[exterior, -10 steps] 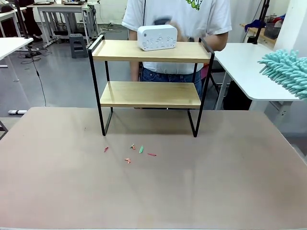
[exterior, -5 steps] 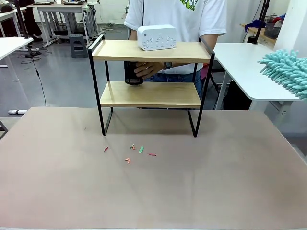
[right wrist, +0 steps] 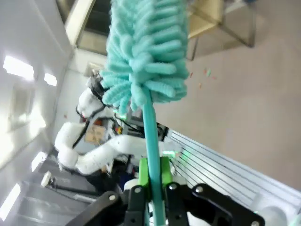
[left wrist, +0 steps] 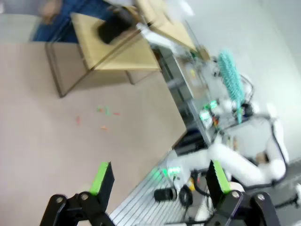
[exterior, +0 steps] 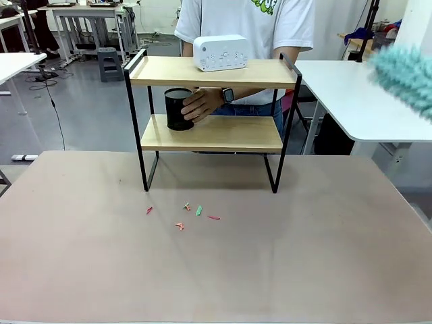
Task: Clean the shelf.
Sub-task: Hand the Duster back to the human.
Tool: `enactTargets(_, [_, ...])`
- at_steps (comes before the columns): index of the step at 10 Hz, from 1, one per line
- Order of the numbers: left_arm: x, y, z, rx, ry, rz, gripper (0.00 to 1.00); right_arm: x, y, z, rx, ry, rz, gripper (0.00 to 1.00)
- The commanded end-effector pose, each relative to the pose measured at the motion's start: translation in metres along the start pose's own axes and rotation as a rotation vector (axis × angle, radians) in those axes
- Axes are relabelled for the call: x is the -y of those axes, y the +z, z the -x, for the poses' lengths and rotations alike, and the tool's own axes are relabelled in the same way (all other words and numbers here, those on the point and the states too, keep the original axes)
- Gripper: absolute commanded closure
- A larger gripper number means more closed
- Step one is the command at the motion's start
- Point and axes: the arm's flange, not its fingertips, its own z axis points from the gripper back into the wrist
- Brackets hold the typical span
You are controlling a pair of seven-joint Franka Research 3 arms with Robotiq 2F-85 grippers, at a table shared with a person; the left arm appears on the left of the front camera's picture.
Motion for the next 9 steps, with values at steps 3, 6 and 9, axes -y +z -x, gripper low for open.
enactTargets(3, [0.088,-0.137,-0.051,-0.386,-0.236,0.266,0.0,-0.092,-0.099,-0.046,-0.501,0.298,-0.014,0.88])
enactTargets(6, [0.117,-0.21,-0.041,-0.582,-0.281,0.33,0.0,-0.08,-0.145,-0.022,-0.841,0.293,0.045,0.88])
enactTargets(9, [0.124,-0.198,-0.038,-0.475,-0.26,0.326,0.0,-0.09,-0.166,-0.023,-0.791,0.26,0.035,0.88])
